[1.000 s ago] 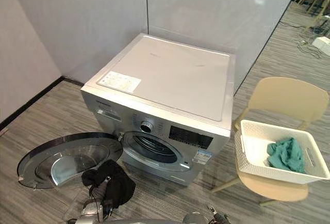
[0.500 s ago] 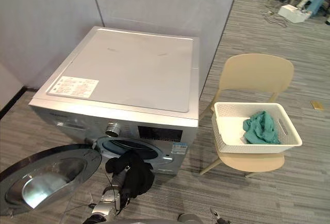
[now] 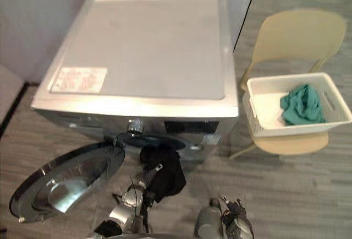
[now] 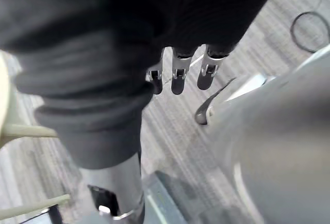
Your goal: Pick up the laundry basket with both hands and put the clothes into the washing machine.
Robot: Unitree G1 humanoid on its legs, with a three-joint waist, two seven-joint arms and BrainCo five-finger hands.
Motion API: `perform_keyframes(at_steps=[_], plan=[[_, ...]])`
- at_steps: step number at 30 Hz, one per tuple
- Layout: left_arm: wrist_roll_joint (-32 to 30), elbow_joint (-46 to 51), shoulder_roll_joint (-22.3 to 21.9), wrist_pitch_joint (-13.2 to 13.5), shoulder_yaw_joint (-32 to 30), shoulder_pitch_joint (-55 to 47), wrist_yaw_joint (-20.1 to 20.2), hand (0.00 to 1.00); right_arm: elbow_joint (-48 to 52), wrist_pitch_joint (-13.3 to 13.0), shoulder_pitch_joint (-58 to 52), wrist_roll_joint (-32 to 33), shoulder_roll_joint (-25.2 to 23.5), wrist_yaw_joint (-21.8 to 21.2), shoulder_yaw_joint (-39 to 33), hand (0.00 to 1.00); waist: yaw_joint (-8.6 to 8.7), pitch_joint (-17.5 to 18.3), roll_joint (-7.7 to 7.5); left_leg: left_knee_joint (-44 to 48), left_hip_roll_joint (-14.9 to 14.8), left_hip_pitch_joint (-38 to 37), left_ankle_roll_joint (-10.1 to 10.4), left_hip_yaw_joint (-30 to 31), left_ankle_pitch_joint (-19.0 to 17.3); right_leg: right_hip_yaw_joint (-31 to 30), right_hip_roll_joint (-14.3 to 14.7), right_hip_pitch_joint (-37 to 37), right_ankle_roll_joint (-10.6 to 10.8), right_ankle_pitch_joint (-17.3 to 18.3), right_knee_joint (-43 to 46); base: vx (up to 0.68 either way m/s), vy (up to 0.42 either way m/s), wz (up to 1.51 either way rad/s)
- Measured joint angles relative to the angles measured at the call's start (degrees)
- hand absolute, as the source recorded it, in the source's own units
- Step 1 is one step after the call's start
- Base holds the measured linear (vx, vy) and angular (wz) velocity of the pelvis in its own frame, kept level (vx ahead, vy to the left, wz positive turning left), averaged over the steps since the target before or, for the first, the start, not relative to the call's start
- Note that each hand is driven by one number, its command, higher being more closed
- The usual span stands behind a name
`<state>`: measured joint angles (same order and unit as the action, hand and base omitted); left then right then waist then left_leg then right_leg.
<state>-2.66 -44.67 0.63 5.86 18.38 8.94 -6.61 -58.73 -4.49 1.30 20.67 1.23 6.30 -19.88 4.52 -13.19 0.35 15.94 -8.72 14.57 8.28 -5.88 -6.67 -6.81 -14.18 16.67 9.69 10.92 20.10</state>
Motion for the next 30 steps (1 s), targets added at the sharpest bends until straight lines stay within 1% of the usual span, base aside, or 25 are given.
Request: perform_keyframes(at_steps=[1, 2, 3, 4, 5, 7, 8, 10, 11, 14, 15, 16, 17, 18, 19, 20, 21, 22, 23, 24, 26, 28, 29, 30], plan=[[1.3, 0.0, 0.9, 0.1, -0.3, 2.2, -0.9, 1.00, 0.0, -0.2, 1.6, 0.1, 0.7, 0.1, 1.0, 0.00, 0.17, -2.1, -0.33, 2.9, -0.1, 2.4, -0.3, -1.5, -2.0, -1.9, 0.0, 2.1, 1.6, -0.2, 0.0, -0.16, 0.186, -0.47], [2.1, 0.0, 1.2, 0.1, -0.6, 3.4, -1.4, 1.00, 0.1, -0.2, 2.6, 0.1, 1.0, 0.2, 1.9, 0.00, 0.14, -2.9, -0.62, 4.7, -0.3, 4.2, -0.5, -2.3, -2.7, -3.1, 0.1, 3.9, 2.4, -0.6, 0.1, -0.18, 0.150, -0.58], [2.4, 0.0, 1.5, 0.2, -1.1, 5.2, -2.1, 1.00, 0.2, -0.5, 3.9, 0.1, 1.5, 0.3, 3.0, 0.00, 0.32, -3.8, -0.42, 7.2, -0.8, 7.2, -0.6, -2.9, -4.2, -4.6, 0.6, 6.4, 3.4, -1.0, 0.1, -0.23, 0.120, -0.57], [3.2, -0.1, 1.9, 0.2, -1.8, 8.1, -2.9, 1.00, 1.3, -0.8, 5.6, 0.0, 2.0, 0.7, 4.4, 0.00, 1.01, -5.9, -0.24, 10.2, -1.5, 10.3, -0.9, -3.6, -5.6, -5.9, 1.1, 8.9, 4.0, -1.5, 0.0, -0.27, 0.136, -0.64], [4.6, -0.3, 1.9, 0.2, -3.1, 11.3, -3.9, 1.00, 2.5, -1.3, 6.6, 0.1, 2.1, 1.2, 5.6, 0.00, 1.07, -6.9, -0.29, 12.3, -2.4, 13.6, -0.9, -4.7, -6.4, -7.3, 1.8, 12.1, 4.3, -2.5, 0.0, -0.20, 0.104, -0.55], [6.6, -0.7, 1.8, 0.3, -4.9, 15.5, -5.3, 1.00, 4.0, -1.7, 7.3, 0.2, 2.1, 1.5, 6.7, 0.00, 1.02, -8.2, -0.33, 15.1, -3.7, 17.3, -1.3, -5.4, -7.0, -8.6, 3.0, 15.4, 4.9, -3.7, 0.2, -0.09, 0.066, -0.46], [8.3, -1.3, 1.9, 0.3, -5.9, 19.1, -6.5, 1.00, 5.5, -1.8, 7.5, 0.4, 1.8, 1.9, 7.3, 0.00, 0.99, -9.4, -0.42, 17.5, -4.9, 19.7, -1.2, -5.4, -7.7, -9.1, 4.0, 17.5, 5.0, -3.8, 1.3, -0.03, 0.038, -0.39], [11.2, -1.6, 2.3, 0.3, -8.7, 25.6, -8.8, 1.00, 9.6, -2.3, 7.2, 1.7, 1.2, 3.4, 7.9, 0.00, 0.86, -10.4, -0.81, 21.4, -7.2, 24.4, -1.0, -5.4, -9.0, -9.2, 5.9, 21.7, 5.0, -3.8, 3.7, -0.01, 0.006, -0.34], [12.2, -1.6, 3.3, 0.3, -10.1, 29.8, -9.6, 1.00, 11.8, -2.9, 7.2, 1.7, 0.9, 3.7, 9.0, 0.00, 0.86, -11.0, -1.42, 23.2, -8.3, 26.5, -0.9, -5.6, -9.1, -9.3, 6.7, 23.7, 5.0, -3.8, 4.6, 0.01, -0.010, -0.25], [13.3, -1.5, 5.4, 0.3, -12.4, 37.6, -10.3, 1.00, 16.1, -3.8, 6.2, 1.5, -0.1, 3.7, 10.5, 0.00, 0.62, -11.7, -2.46, 25.3, -10.5, 30.0, -0.8, -6.1, -9.5, -9.3, 8.3, 26.6, 4.9, -3.9, 5.5, 0.00, -0.020, -0.21], [14.2, -1.3, 5.9, 0.3, -14.2, 41.2, -10.7, 1.00, 18.5, -4.3, 5.3, 1.4, -0.6, 3.7, 10.9, 0.00, 0.24, -11.8, -2.73, 26.3, -11.6, 31.7, -0.7, -6.3, -9.8, -9.4, 9.2, 28.2, 4.8, -4.0, 6.1, -0.01, -0.027, -0.40], [15.6, -1.1, 7.1, 0.4, -15.9, 44.8, -11.2, 1.00, 20.0, -4.5, 4.7, 1.4, -0.9, 3.7, 11.4, 0.00, -0.56, -12.0, -3.13, 26.8, -12.9, 32.9, -0.6, -7.0, -10.5, -9.8, 10.1, 29.8, 4.7, -4.3, 6.2, -0.01, -0.022, -0.42], [16.4, -1.0, 7.6, 0.6, -16.7, 46.5, -11.4, 1.00, 20.3, -4.7, 4.6, 1.4, -0.9, 3.7, 11.7, 0.00, -0.70, -12.1, -3.24, 27.3, -13.4, 33.8, -0.6, -7.2, -10.6, -9.9, 10.5, 30.6, 4.6, -4.3, 6.2, -0.02, -0.016, -0.43], [18.1, -0.7, 9.0, 1.0, -18.3, 49.9, -12.0, 1.00, 21.1, -5.2, 4.6, 1.4, -1.0, 3.7, 12.0, 0.00, -0.77, -12.1, -3.32, 28.2, -14.4, 35.6, -0.7, -7.5, -10.7, -10.3, 11.2, 32.0, 4.7, -4.4, 6.2, -0.02, -0.016, -0.40], [19.4, -0.7, 11.0, 1.1, -19.1, 53.1, -12.6, 1.00, 21.8, -5.4, 4.5, 1.4, -1.3, 3.6, 12.5, 0.00, -0.86, -12.5, -3.92, 29.0, -15.3, 36.5, -0.6, -8.3, -10.8, -10.7, 11.9, 33.2, 4.6, -4.8, 6.1, -0.01, -0.015, -0.40], [20.1, -0.7, 12.2, 1.2, -19.5, 54.7, -12.8, 1.00, 22.1, -5.4, 4.4, 1.3, -1.3, 3.6, 13.0, 0.00, -0.83, -12.6, -4.13, 29.3, -15.8, 36.9, -0.6, -8.5, -10.8, -10.7, 12.3, 33.6, 4.6, -5.0, 6.0, 0.00, -0.025, -0.43], [20.6, -0.7, 14.1, 1.4, -20.7, 57.5, -13.7, 1.00, 22.8, -5.6, 4.1, 1.3, -1.5, 3.6, 13.2, 0.00, -0.79, -12.7, -4.23, 29.8, -16.9, 37.8, -0.6, -8.6, -10.8, -10.8, 13.1, 34.3, 4.7, -5.6, 5.6, 0.00, -0.019, -0.43], [20.6, -0.2, 16.2, 3.2, -20.4, 58.4, -14.1, 1.00, 24.2, -6.1, 3.3, 1.3, -1.9, 3.5, 13.4, 0.00, -0.92, -12.9, -4.56, 30.0, -18.0, 38.0, -0.6, -9.0, -10.8, -10.8, 14.0, 34.6, 4.8, -6.7, 4.9, 0.00, -0.017, -0.46], [21.0, 0.0, 17.4, 3.4, -20.1, 59.4, -14.7, 1.00, 24.9, -6.6, 2.5, 1.4, -2.0, 3.5, 13.9, 0.00, -1.14, -13.1, -4.93, 29.9, -18.7, 38.0, -0.6, -9.4, -10.8, -10.9, 14.2, 34.6, 5.0, -7.3, 4.2, 0.00, 0.004, -0.40], [21.5, 0.1, 17.9, 3.6, -20.2, 60.1, -15.1, 1.00, 25.5, -6.9, 2.0, 1.4, -2.0, 3.5, 14.0, 0.00, -1.45, -13.2, -5.11, 30.3, -19.4, 38.2, -0.6, -10.2, -10.8, -10.8, 14.6, 34.7, 4.6, -7.6, 3.7, -0.01, -0.003, -0.27], [22.5, 0.9, 18.0, 3.3, -18.9, 61.3, -16.4, 1.00, 25.8, -7.6, 0.9, 1.8, -1.5, 3.4, 14.0, 0.00, -2.44, -13.2, -5.16, 31.1, -20.5, 39.1, -0.6, -11.4, -10.8, -10.8, 15.2, 35.5, 4.2, -7.9, 3.6, -0.02, -0.012, -0.16], [22.3, 3.6, 19.5, 3.3, -17.4, 61.7, -18.9, 1.00, 25.9, -8.1, 0.6, 2.4, -1.4, 2.7, 14.0, 0.00, -2.52, -13.2, -5.17, 32.3, -21.5, 40.6, -0.6, -11.8, -10.8, -10.7, 15.7, 36.5, 3.9, -8.2, 3.6, -0.04, -0.011, -0.15], [21.9, 5.4, 21.2, 3.3, -15.8, 62.3, -20.8, 1.00, 26.3, -8.4, 0.2, 3.0, -1.3, 2.1, 14.0, 0.00, -2.53, -13.3, -5.17, 33.0, -22.2, 41.8, -0.6, -11.9, -10.8, -10.6, 16.1, 37.4, 3.5, -8.5, 3.6, -0.05, -0.016, -0.17], [20.4, 6.2, 21.9, 3.3, -15.1, 62.7, -22.1, 1.00, 26.6, -8.6, -0.2, 3.5, -1.3, 2.0, 14.0, 0.00, -2.56, -13.3, -5.17, 33.2, -22.4, 42.4, -0.6, -11.8, -10.9, -10.6, 16.2, 37.9, 3.5, -8.7, 3.6, -0.08, -0.022, -0.12]])
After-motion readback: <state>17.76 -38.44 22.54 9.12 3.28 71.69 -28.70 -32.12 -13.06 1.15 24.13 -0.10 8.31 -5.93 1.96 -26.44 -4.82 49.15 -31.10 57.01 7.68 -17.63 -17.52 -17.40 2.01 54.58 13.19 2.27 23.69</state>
